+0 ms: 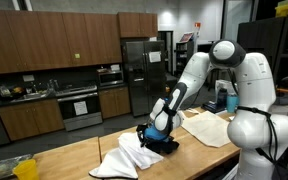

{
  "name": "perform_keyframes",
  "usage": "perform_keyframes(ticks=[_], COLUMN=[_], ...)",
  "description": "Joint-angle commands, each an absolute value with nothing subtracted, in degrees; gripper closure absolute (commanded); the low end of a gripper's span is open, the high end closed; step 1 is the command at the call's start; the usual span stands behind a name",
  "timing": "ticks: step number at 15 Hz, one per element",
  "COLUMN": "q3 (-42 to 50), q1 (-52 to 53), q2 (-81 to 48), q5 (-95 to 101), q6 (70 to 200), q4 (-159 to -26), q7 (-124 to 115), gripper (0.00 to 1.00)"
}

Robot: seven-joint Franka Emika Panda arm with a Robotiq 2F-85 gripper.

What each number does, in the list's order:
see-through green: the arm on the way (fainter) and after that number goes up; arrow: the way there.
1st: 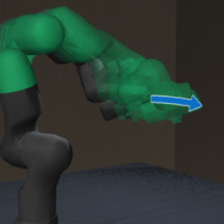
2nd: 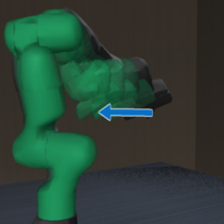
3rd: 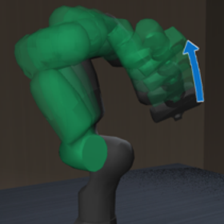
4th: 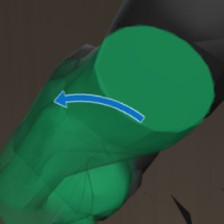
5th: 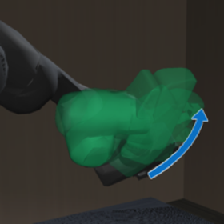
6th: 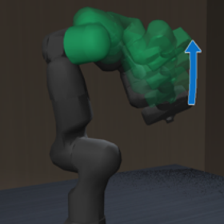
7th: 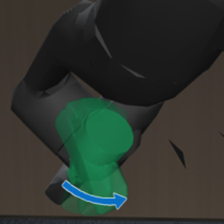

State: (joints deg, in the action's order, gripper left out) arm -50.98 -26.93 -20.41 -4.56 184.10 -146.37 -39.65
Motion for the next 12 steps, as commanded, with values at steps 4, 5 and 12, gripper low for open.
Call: perform_keyframes(ticks=[4,5,12], q3=[-57.9,-59.3,-58.8], q1=[-30.2,-30.5,-24.7], q2=[-10.0,-7.4,-0.5], q5=[-4.3,-4.3,1.7], q6=[174.8,172.3,149.7], q4=[-144.2,-143.3,-125.2], q7=[-39.5,-39.3,-34.3], gripper=[1.00,1.00,1.00])
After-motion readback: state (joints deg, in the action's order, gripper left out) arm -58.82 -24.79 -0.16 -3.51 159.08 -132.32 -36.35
